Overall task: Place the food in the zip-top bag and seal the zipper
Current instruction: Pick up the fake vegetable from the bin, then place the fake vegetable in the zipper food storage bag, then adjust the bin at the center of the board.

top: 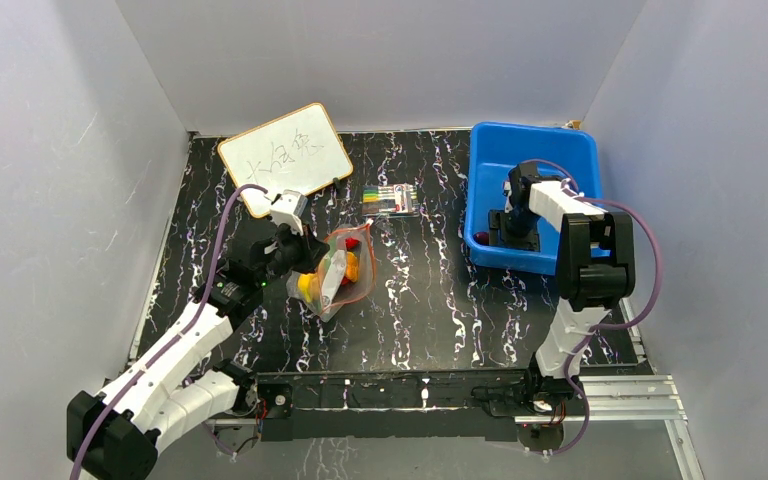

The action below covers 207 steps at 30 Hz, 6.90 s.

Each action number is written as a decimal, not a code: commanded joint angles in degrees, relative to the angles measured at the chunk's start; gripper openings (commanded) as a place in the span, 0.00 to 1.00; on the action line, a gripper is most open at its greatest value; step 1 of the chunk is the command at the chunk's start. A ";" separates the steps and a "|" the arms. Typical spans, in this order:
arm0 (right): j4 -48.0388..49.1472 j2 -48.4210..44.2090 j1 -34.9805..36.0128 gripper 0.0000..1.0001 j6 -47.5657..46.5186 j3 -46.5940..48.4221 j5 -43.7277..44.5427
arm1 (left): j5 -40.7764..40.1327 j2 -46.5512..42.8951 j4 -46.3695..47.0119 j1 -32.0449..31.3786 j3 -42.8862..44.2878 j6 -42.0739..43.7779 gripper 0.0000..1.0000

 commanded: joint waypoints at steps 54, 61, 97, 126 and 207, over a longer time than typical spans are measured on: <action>22.61 -44.57 32.63 0.17 37.71 -0.64 -5.06 | 5.72 0.37 -6.22 -0.14 12.18 -13.71 0.00; 27.37 -41.66 42.04 0.19 41.68 -2.55 -1.06 | 6.08 -0.40 -5.26 -0.14 11.15 -15.18 0.00; 33.99 -24.37 53.63 0.48 50.76 -3.57 12.21 | 8.28 -2.63 -6.85 -0.13 10.76 -16.05 0.00; 8.14 -33.63 42.16 0.57 20.03 6.31 22.90 | 5.55 -5.95 -12.26 -0.04 8.13 -10.15 0.00; 58.68 -10.43 23.48 0.13 -29.64 -12.42 46.60 | 2.10 18.78 -37.83 0.07 40.78 -8.02 0.00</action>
